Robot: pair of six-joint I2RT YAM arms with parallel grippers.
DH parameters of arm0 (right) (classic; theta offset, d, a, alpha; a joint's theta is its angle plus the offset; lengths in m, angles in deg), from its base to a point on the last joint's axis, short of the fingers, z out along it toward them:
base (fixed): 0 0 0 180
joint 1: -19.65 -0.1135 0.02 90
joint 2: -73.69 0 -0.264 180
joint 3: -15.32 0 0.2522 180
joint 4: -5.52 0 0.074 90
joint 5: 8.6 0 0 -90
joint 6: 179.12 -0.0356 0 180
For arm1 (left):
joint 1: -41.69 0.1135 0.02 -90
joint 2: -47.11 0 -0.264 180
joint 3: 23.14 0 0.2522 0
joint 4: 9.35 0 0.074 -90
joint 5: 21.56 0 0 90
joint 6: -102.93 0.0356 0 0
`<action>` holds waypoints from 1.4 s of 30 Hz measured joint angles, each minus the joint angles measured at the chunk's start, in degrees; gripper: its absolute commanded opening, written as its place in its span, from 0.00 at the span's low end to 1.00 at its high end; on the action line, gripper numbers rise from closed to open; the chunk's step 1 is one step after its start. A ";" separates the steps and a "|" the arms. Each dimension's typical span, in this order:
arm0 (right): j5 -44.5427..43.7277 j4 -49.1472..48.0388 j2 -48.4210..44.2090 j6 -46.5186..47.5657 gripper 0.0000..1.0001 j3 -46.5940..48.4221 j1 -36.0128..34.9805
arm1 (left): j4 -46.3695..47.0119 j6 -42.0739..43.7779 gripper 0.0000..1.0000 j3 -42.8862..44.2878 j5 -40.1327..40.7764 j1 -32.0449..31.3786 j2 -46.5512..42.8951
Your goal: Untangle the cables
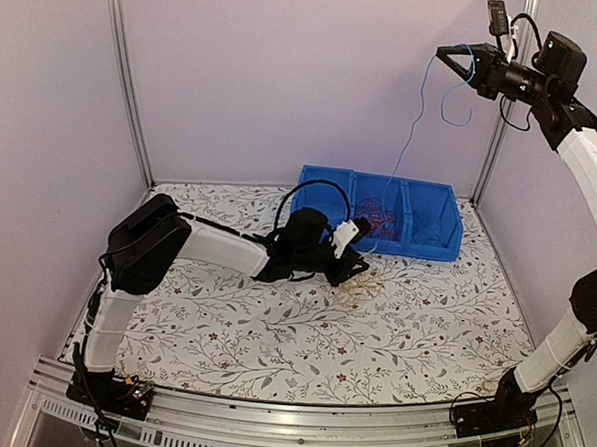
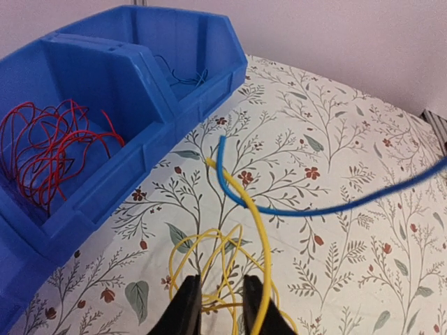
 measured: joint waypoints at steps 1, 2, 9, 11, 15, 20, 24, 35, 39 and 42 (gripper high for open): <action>-0.02 0.09 0.00 0.17 0.00 0.00 0.00 | -0.09 0.17 0.01 0.00 -0.31 0.02 0.33; -0.07 0.15 0.00 0.31 0.00 0.00 0.02 | -0.09 -0.28 0.00 -0.02 -0.48 0.02 0.52; -1.16 2.89 1.64 1.99 0.00 7.87 4.55 | 3.15 -3.50 0.00 -5.29 -0.26 0.11 0.02; -1.64 2.62 2.05 2.01 0.00 10.84 7.04 | 3.69 -4.63 0.00 -7.91 0.24 0.33 -0.15; -1.95 1.03 2.12 1.46 0.00 13.79 12.31 | 4.74 -7.26 0.00 -13.90 0.92 0.70 -1.20; -3.39 0.33 2.78 2.97 0.00 11.50 15.50 | 7.65 -9.86 0.00 -18.80 0.81 0.92 -3.72; -4.52 0.31 5.22 4.81 0.00 8.41 17.99 | 9.81 -11.45 0.00 -21.22 0.20 0.83 -6.51; -5.57 -0.13 14.45 3.65 0.00 3.85 22.03 | 12.39 -13.55 0.00 -21.92 -0.22 -0.28 -9.44; -5.42 -1.03 17.22 2.56 0.00 2.62 21.97 | 12.44 -13.79 0.00 -21.92 -0.22 -0.44 -9.44; -5.31 -1.60 19.61 2.12 0.00 1.57 21.97 | 12.44 -13.77 0.00 -21.92 -0.20 -0.46 -9.44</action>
